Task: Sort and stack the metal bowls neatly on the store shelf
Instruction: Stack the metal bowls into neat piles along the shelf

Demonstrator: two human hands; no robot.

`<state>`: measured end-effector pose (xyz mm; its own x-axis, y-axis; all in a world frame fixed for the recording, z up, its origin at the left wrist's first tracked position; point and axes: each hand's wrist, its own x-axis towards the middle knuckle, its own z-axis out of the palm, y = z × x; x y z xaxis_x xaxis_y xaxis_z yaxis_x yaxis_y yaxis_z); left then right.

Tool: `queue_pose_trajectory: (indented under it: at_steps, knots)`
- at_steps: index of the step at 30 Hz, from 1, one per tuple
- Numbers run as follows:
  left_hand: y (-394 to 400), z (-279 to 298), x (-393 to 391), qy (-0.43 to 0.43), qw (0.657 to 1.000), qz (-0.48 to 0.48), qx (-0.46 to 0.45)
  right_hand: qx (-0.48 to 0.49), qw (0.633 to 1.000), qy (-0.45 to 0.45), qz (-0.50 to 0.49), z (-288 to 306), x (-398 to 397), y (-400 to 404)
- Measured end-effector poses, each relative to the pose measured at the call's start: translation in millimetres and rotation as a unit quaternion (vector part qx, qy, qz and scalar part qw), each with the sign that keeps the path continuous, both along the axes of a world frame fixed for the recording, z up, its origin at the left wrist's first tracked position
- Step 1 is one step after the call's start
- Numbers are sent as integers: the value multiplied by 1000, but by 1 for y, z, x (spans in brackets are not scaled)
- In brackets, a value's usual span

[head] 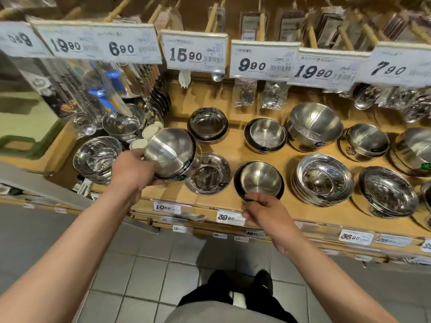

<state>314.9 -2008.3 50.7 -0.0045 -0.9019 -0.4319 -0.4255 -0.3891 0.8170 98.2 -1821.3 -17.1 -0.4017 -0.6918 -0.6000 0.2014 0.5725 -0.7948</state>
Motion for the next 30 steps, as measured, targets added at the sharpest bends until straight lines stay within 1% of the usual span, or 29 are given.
queue_pose_trajectory:
  at_steps: [2,3,6,8,9,10,12,15,17,22,24,27,30]
  knots:
    - [8,4,10,8,1000,10,3,8,1000,-2,23,-6,16,-17]
    - [13,5,14,12,1000,12,6,15,999,-17,33,-9,24,-27]
    - [24,5,26,-5,1000,21,5,46,992,-110,30,-18,49,-57]
    - [29,0,34,-36,999,30,-2,47,993,-111,2,-24,61,-73]
    - [32,-3,39,-48,998,32,-6,29,994,-107,-21,-30,67,-79]
    - [34,-6,44,-53,998,33,-8,14,992,-116,-54,-33,70,-84]
    - [40,-11,52,-58,998,36,-6,21,985,-129,-115,-41,74,-91]
    - [48,-15,60,-58,997,41,0,38,987,-96,-126,-50,72,-97]
    - [50,-17,65,-65,997,42,0,45,987,-89,-128,-46,71,-96]
    - [52,-16,63,-70,996,48,-1,-3,994,-71,-79,-25,62,-84]
    - [52,-17,58,-63,997,47,-1,-33,995,-45,-86,-11,48,-79]
    - [52,-21,42,-62,998,29,3,-65,989,-1,-130,8,19,-66]
    - [49,-30,16,-58,998,-12,0,-62,987,68,-132,20,-11,-39]
